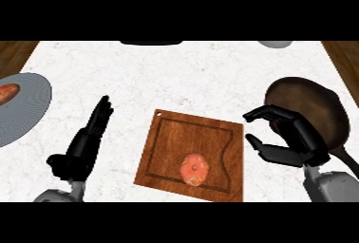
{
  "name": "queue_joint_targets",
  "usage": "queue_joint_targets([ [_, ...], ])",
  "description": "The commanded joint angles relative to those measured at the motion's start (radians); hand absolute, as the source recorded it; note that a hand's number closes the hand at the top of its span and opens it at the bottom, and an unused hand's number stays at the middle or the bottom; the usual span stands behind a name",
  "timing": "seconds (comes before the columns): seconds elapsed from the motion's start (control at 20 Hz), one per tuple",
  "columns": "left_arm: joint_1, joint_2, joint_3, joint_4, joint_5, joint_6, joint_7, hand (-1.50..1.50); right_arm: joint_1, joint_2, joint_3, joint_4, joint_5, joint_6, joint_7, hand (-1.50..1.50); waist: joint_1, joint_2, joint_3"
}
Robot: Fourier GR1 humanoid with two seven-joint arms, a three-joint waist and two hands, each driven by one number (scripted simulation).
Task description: Pick the squash from the cutting board and place it in the pan
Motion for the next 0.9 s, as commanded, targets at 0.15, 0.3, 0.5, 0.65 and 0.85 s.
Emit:
queue_joint_targets([
  [0.15,-0.036,-0.089,0.008,0.075,0.016,-0.042,-0.108,0.0,0.135,-0.02,0.067,-0.01,0.187,0.067,-0.307,-1.5,-0.019,0.007,0.001],
  [0.3,0.044,-0.079,-0.018,-0.027,0.009,-0.049,-0.075,0.0,0.128,-0.095,0.021,-0.069,0.216,0.082,-0.277,-1.5,-0.011,0.004,0.001],
  [0.5,0.014,-0.074,0.004,-0.028,0.016,-0.082,-0.063,0.0,0.017,-0.099,0.056,-0.04,0.31,0.101,-0.186,-1.5,-0.005,0.005,0.001],
  [0.65,0.036,-0.065,0.017,0.003,-0.001,-0.078,-0.092,0.0,-0.11,-0.096,0.083,-0.076,0.327,0.132,-0.001,-1.5,0.006,0.006,0.0],
  [0.85,-0.016,-0.076,0.027,-0.009,0.008,-0.084,-0.045,0.0,-0.206,-0.081,0.174,-0.078,0.42,0.183,0.145,-1.5,0.007,0.007,0.0],
])
